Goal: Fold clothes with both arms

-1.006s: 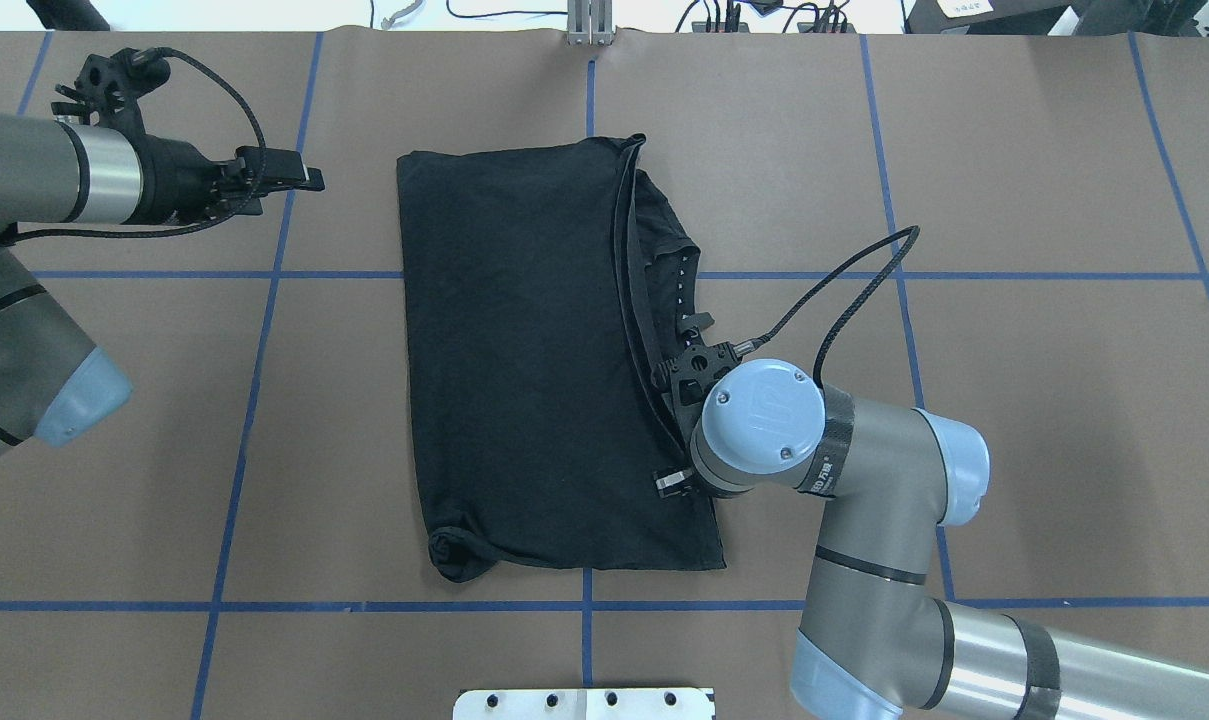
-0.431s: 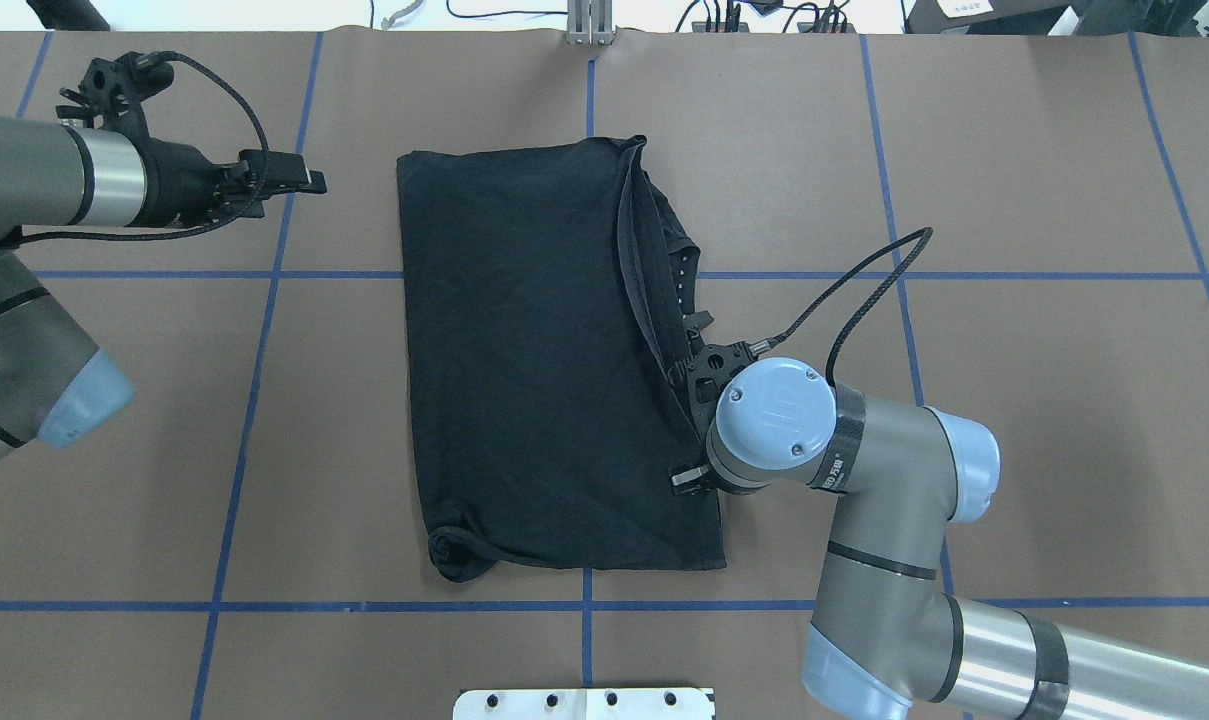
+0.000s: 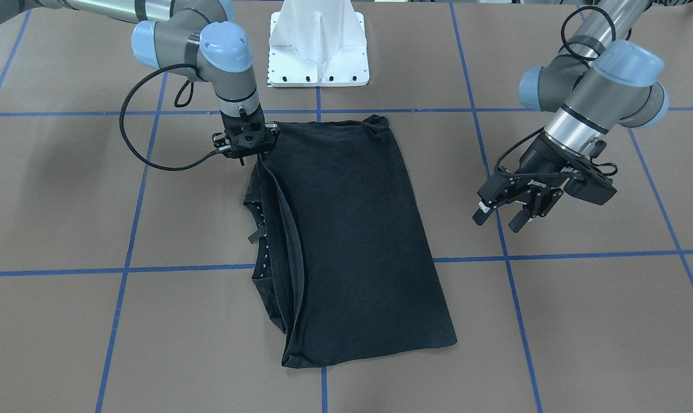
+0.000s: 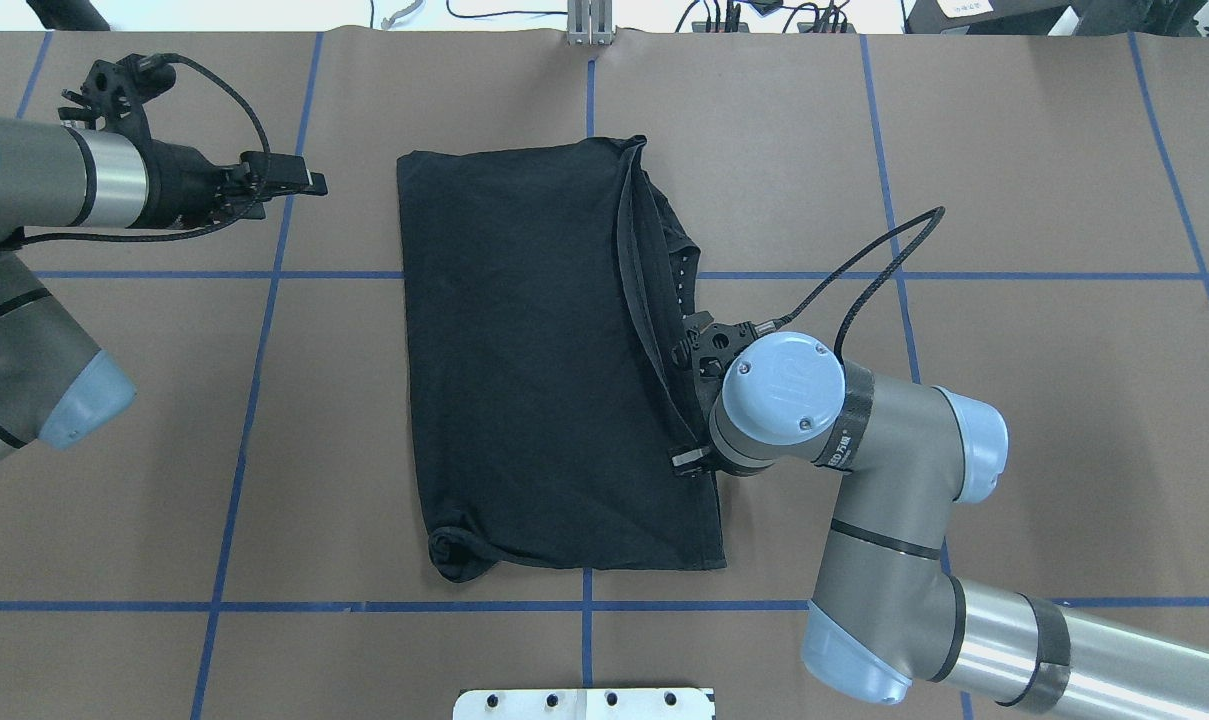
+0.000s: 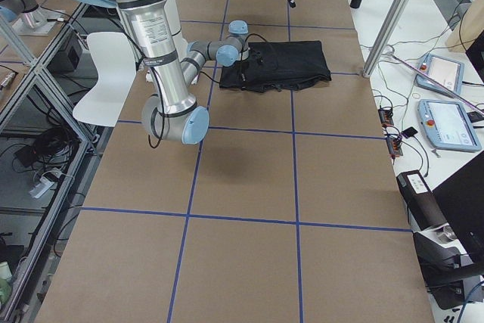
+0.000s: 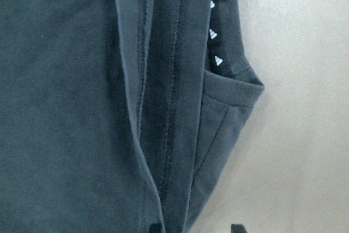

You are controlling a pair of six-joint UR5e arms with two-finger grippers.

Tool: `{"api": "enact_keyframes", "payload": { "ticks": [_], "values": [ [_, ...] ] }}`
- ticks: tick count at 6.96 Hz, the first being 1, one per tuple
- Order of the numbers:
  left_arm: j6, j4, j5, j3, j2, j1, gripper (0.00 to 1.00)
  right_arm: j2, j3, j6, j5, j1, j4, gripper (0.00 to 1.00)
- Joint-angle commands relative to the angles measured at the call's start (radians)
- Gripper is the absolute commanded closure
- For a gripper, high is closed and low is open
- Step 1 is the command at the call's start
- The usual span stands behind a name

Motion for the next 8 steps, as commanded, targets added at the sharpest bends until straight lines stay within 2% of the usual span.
{"api": "enact_keyframes", "payload": {
  "ticks": [1,2,3,5,8],
  "values": [
    [0.002,0.0,-0.002,0.001,0.0,0.0,0.0,0.036,0.003,-0.001,0.005,0.02,0.005,0.37],
    [0.002,0.0,-0.002,0.001,0.002,-0.001,0.0,0.059,0.001,0.001,0.002,0.027,0.01,0.13],
    [0.002,0.0,-0.003,0.001,0.002,-0.001,0.0,0.086,-0.008,0.007,-0.003,0.027,0.011,0.02],
    [0.003,0.0,-0.003,0.001,0.002,-0.003,0.0,0.173,-0.118,0.011,-0.03,0.03,0.022,0.01],
    [0.003,0.0,-0.003,0.002,0.002,-0.001,0.0,0.215,-0.27,0.011,-0.061,0.047,0.154,0.01]
  ]
}}
